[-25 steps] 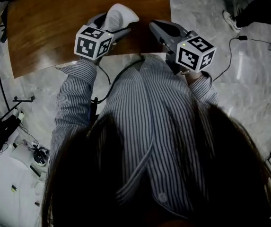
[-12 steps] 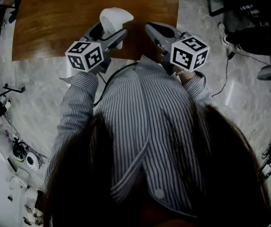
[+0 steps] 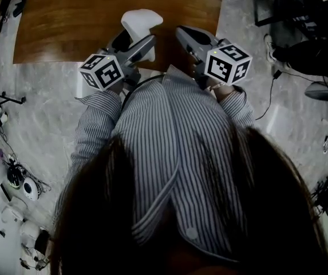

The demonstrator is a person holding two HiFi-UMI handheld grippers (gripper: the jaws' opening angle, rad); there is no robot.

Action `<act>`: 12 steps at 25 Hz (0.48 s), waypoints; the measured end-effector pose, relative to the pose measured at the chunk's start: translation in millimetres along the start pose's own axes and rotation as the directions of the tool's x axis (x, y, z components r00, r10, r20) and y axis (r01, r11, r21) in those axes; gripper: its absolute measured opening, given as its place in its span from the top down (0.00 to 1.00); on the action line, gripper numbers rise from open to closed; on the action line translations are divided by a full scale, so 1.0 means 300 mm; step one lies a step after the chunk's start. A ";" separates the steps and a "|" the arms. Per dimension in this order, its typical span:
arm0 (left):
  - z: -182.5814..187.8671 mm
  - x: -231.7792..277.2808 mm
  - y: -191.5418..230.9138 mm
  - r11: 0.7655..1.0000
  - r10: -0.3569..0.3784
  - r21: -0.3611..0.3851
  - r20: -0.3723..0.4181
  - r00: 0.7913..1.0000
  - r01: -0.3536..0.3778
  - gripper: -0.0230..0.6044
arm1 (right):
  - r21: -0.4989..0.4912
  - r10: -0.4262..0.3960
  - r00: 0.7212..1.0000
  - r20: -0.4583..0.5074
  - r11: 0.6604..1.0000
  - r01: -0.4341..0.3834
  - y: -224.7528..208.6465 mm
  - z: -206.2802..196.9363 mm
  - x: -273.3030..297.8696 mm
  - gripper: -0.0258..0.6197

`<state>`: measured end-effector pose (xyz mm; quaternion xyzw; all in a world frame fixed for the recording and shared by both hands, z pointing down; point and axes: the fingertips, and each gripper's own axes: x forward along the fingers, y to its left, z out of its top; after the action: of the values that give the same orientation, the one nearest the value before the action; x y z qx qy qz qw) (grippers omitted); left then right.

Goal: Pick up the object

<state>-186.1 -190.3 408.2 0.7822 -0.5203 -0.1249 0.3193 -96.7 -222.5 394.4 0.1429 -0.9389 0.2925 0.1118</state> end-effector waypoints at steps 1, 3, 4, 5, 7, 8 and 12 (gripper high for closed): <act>0.002 -0.001 -0.014 1.000 -0.006 0.003 0.007 1.000 0.005 0.24 | 0.001 0.000 1.000 0.004 1.000 0.000 0.002 0.001 -0.010 0.96; 0.006 -0.002 -0.028 1.000 -0.009 0.006 0.019 1.000 0.009 0.24 | 0.005 0.000 1.000 0.006 1.000 0.000 0.001 -0.003 -0.023 0.96; 0.009 -0.002 -0.028 1.000 -0.009 0.005 0.026 1.000 0.009 0.24 | 0.006 0.002 1.000 0.006 1.000 -0.002 -0.001 -0.006 -0.024 0.96; 0.012 -0.001 -0.026 1.000 -0.008 0.004 0.032 0.999 0.008 0.24 | 0.006 0.008 1.000 0.004 1.000 -0.008 -0.003 -0.008 -0.022 0.96; 0.020 0.002 -0.015 1.000 -0.010 -0.001 0.047 0.999 0.010 0.24 | 0.007 0.027 1.000 0.006 1.000 -0.027 -0.002 -0.010 -0.012 0.96; 0.024 0.002 -0.008 1.000 -0.012 -0.004 0.053 0.999 0.012 0.24 | 0.007 0.035 0.999 0.006 0.999 -0.035 0.000 -0.011 -0.005 0.96; 0.032 -0.002 0.017 1.000 -0.010 -0.012 0.066 0.998 0.011 0.24 | 0.012 0.044 0.999 0.000 0.999 -0.044 0.000 -0.022 0.020 0.96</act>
<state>-195.2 -194.5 404.1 0.7782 -0.5257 -0.1556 0.3062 -101.5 -219.9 401.6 0.1226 -0.9401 0.3004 0.1045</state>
